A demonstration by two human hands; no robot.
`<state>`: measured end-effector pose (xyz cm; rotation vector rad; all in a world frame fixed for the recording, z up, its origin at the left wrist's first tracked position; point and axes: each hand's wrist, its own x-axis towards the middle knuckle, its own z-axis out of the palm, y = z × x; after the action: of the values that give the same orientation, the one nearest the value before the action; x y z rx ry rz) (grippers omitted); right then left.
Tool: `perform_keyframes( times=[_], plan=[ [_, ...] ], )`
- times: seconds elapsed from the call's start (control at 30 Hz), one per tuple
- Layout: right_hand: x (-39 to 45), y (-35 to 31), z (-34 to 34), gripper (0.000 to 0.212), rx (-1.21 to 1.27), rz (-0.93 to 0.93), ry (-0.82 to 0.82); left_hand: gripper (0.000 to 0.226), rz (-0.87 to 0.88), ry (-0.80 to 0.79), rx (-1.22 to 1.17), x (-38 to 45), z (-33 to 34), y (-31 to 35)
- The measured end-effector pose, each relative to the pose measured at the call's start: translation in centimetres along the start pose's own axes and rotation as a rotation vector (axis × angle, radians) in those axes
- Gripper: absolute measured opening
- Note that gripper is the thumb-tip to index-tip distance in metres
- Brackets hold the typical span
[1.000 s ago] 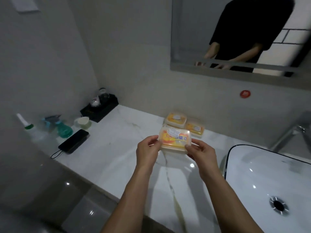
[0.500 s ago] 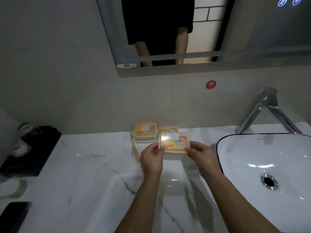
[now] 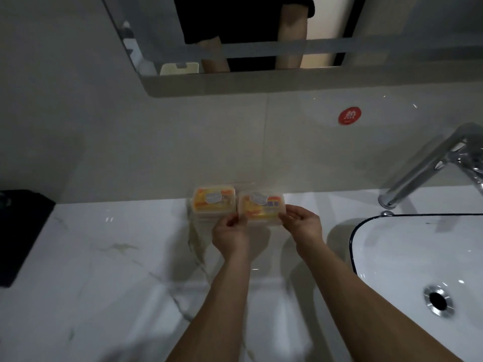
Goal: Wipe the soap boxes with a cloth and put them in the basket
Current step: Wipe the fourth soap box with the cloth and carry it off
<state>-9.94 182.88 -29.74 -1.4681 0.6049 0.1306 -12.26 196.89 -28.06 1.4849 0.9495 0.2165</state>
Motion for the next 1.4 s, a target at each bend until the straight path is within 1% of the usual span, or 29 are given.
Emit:
perform_keyframes(
  times=[0.1,0.23,0.3,0.37,0.5,0.53,0.6,0.63,0.73,0.8,0.93,1.03,1.13,1.2,1.4],
  plan=[
    [1.6,0.5,0.4,0.025,-0.016,0.020,-0.002,0.019,0.016,0.031,0.030,0.9,1.0,-0.6],
    [2.6,1.5,0.6,0.028,-0.102,-0.014,-0.015,0.022,0.034,0.032,0.074,1.5,1.4,-1.4],
    [2.9,1.8,0.7,0.026,-0.140,-0.038,-0.021,0.023,0.027,0.029,0.075,1.7,1.5,-1.5],
    [3.1,1.9,0.9,0.025,-0.153,-0.042,-0.023,0.026,0.010,0.011,0.055,1.7,1.6,-1.4],
    [3.4,1.8,1.5,0.033,-0.134,-0.035,-0.011,0.037,0.014,-0.051,0.006,1.3,1.7,-1.6],
    [3.4,1.7,1.6,0.033,-0.122,-0.027,-0.008,0.036,0.023,-0.047,-0.001,1.2,1.7,-1.6],
    [3.5,1.5,1.9,0.033,-0.104,-0.006,0.013,0.026,0.045,-0.047,0.008,1.0,1.5,-1.8],
    [3.6,1.3,2.1,0.034,-0.102,0.004,0.024,0.025,0.039,-0.055,-0.004,1.0,1.5,-1.8],
    [3.9,1.0,2.3,0.034,-0.109,0.014,0.041,0.037,0.004,-0.084,-0.052,1.1,1.5,-1.7],
    [4.2,0.9,2.5,0.034,-0.133,0.004,0.044,0.040,-0.005,-0.101,-0.093,1.2,1.6,-1.5],
    [4.6,0.9,2.9,0.033,-0.156,-0.020,0.041,0.039,-0.008,-0.116,-0.152,1.6,2.0,-1.4],
    [4.7,1.1,3.0,0.032,-0.169,-0.026,0.035,0.028,-0.023,-0.126,-0.173,1.8,2.0,-1.6],
    [4.8,1.3,2.9,0.040,-0.207,-0.041,0.011,0.038,-0.029,-0.128,-0.169,1.9,2.0,-1.8],
    [4.9,1.3,2.9,0.044,-0.231,-0.052,-0.003,0.040,-0.032,-0.122,-0.168,1.9,2.0,-1.7],
    [4.7,1.0,2.8,0.046,-0.260,-0.055,-0.037,0.042,-0.033,-0.125,-0.110,1.8,1.8,-1.6]
  ],
)
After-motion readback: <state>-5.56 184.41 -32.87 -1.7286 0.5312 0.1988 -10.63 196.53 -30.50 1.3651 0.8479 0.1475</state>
